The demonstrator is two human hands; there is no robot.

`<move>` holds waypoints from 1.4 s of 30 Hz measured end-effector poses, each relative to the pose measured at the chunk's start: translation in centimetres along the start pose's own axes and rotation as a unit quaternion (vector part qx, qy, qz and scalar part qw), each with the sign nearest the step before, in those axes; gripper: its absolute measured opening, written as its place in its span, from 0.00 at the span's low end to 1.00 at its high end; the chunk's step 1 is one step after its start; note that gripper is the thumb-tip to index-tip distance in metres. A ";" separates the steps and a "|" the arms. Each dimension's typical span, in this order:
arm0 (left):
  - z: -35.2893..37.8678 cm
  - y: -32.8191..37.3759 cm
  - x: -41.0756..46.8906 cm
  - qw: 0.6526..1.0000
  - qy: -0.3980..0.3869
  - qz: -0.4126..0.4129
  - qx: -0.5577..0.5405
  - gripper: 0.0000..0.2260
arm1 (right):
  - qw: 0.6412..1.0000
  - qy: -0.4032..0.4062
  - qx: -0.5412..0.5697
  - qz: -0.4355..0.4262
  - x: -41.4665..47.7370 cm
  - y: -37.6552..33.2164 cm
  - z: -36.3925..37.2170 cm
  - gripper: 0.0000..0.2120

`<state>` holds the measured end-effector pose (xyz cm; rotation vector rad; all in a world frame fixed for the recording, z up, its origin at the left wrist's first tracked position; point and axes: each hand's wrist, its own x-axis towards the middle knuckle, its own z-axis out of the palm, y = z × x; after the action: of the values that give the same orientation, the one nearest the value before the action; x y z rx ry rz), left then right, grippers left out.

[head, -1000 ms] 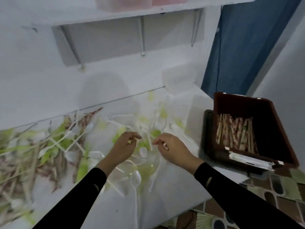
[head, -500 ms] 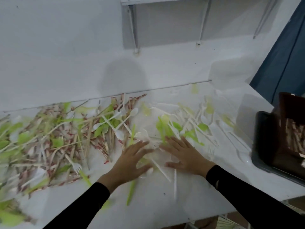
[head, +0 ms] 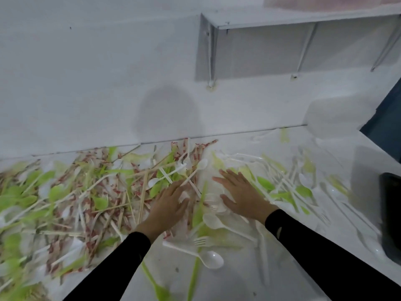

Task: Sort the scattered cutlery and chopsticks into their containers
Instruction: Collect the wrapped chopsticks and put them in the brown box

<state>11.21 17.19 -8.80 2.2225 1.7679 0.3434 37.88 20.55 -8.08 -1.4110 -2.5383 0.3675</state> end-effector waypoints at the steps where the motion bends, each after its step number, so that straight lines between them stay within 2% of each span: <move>1: 0.0 -0.4 0.6 1.000 -0.008 -0.003 0.014 0.37 | 1.000 -0.005 0.003 -0.008 0.9 -0.4 0.2 0.28; 3: 0.0 -1.0 1.7 0.999 -0.022 -0.019 0.040 0.35 | 1.000 -0.015 0.012 -0.019 2.9 -1.2 0.5 0.28; 5: 0.1 -1.9 2.9 0.997 -0.027 -0.052 0.051 0.30 | 0.999 -0.029 0.013 -0.025 4.8 -1.9 0.9 0.28; 8: -0.5 -3.8 4.6 0.995 0.019 -0.093 0.019 0.27 | 0.998 -0.048 0.001 -0.036 7.2 -2.6 1.6 0.28; 13: -3.6 -6.8 7.4 0.989 -0.005 -0.145 0.006 0.22 | 0.995 -0.086 -0.036 -0.028 11.4 -3.1 1.5 0.29; 16: -3.9 -9.1 8.9 0.990 -0.014 -0.132 0.052 0.15 | 0.994 -0.090 -0.052 -0.022 14.1 -2.9 0.9 0.32; 20: -4.8 -9.8 10.1 0.989 -0.044 -0.130 0.053 0.08 | 0.994 -0.077 -0.063 -0.034 16.4 -2.1 0.5 0.32; 23: -5.6 -9.4 10.7 0.993 0.015 -0.118 -0.018 0.08 | 0.992 -0.082 -0.089 -0.046 17.3 -1.2 0.9 0.32; 26: -6.4 -9.0 11.6 0.987 0.088 -0.108 -0.077 0.10 | 0.982 -0.082 -0.141 -0.093 17.5 0.1 1.3 0.24; 28: -6.6 -8.7 12.6 0.982 0.099 -0.116 -0.108 0.10 | 0.975 -0.044 -0.163 -0.145 17.3 1.1 1.3 0.16; 30: -6.5 -8.7 13.4 0.979 0.065 -0.143 -0.131 0.10 | 0.965 -0.016 -0.191 -0.178 16.8 2.2 1.2 0.11; 33: -5.4 -9.1 13.9 0.972 0.008 -0.168 -0.165 0.11 | 0.960 -0.011 -0.196 -0.201 15.9 3.4 1.0 0.13; 37: -4.3 -9.0 14.4 0.975 0.011 -0.157 -0.160 0.09 | 0.971 0.019 -0.161 -0.178 15.7 5.3 0.1 0.19; 40: -4.2 -8.9 14.8 0.978 0.019 -0.153 -0.142 0.14 | 0.972 0.045 -0.166 -0.159 15.9 5.8 -0.6 0.25; 42: -4.6 -9.1 15.2 0.980 0.047 -0.152 -0.122 0.16 | 0.970 0.078 -0.173 -0.155 16.4 5.8 -0.9 0.19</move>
<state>4.72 34.25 -7.63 1.7651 1.9588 0.5691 34.32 37.58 -8.00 -1.0584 -2.7180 -0.2421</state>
